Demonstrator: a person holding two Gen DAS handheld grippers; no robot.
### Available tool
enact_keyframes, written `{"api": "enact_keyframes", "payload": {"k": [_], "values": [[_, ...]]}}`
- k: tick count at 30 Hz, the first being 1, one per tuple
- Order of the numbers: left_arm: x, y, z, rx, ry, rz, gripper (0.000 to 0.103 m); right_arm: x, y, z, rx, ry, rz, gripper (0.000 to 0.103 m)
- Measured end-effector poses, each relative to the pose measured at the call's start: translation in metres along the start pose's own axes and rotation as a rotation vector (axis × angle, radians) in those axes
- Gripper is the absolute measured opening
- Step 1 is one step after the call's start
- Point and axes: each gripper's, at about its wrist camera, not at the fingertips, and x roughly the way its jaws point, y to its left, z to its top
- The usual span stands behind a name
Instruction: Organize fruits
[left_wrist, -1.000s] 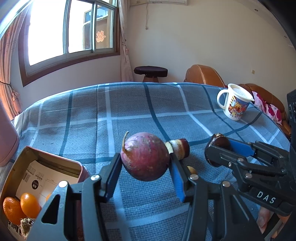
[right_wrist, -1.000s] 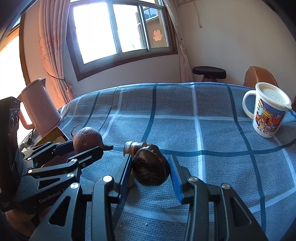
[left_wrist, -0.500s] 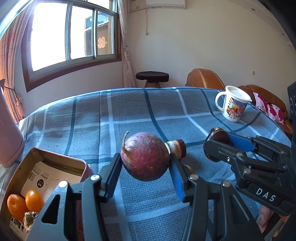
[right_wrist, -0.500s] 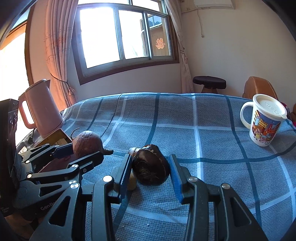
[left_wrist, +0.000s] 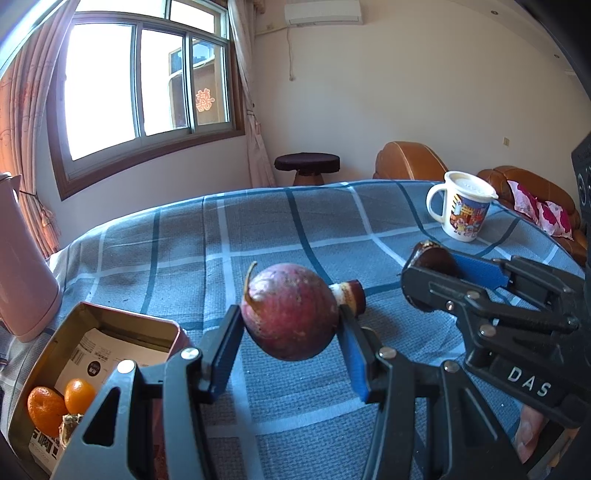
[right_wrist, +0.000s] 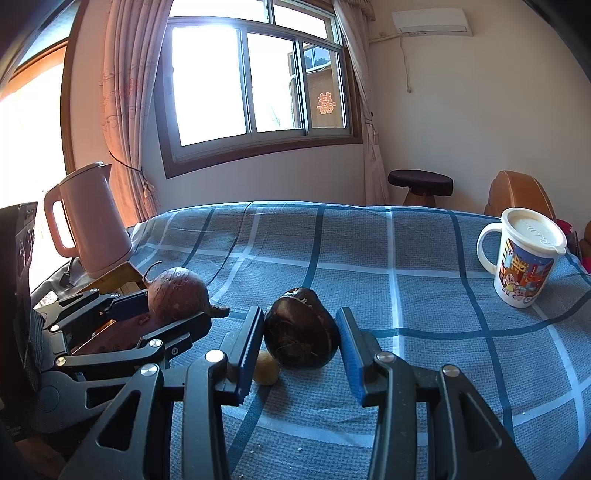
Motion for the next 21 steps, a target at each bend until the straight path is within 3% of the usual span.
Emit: {"api": "enact_keyframes", "payload": {"k": [21], "values": [[-0.019,-0.007,-0.006,0.02,-0.055,0.04,0.053,-0.019,0.008,0.0,-0.038,-0.091,-0.009,0.043]]}}
